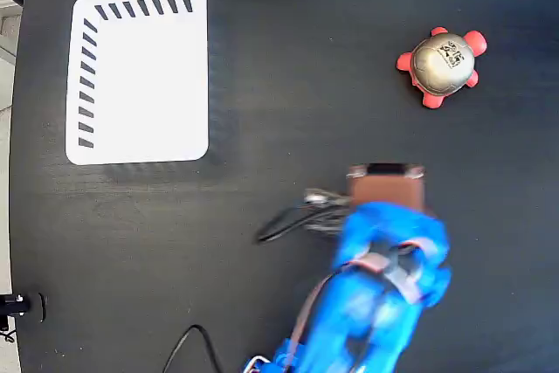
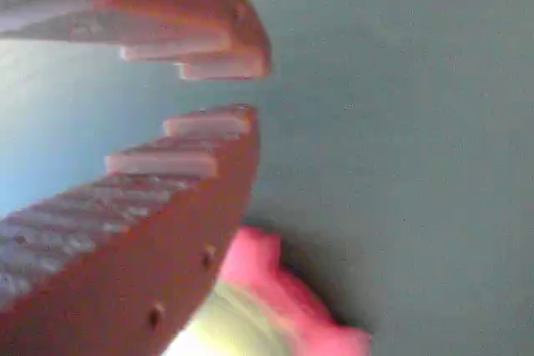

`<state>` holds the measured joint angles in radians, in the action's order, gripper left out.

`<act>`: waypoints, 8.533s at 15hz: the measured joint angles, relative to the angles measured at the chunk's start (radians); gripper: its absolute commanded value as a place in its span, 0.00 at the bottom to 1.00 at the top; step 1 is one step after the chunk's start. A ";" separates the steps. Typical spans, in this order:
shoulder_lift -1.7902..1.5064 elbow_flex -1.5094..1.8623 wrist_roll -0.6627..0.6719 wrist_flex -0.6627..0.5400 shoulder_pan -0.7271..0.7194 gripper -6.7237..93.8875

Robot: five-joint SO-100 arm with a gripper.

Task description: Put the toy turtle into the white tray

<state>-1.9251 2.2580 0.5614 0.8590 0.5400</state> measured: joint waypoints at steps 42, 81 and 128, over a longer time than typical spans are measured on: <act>1.539 -2.068 0.615 0.592 0.109 0.68; 1.072 -1.649 0.390 0.604 0.077 0.04; 0.988 -1.477 -0.494 0.663 -0.882 0.62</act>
<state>-0.9373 0.7808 0.0675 1.5217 -0.3421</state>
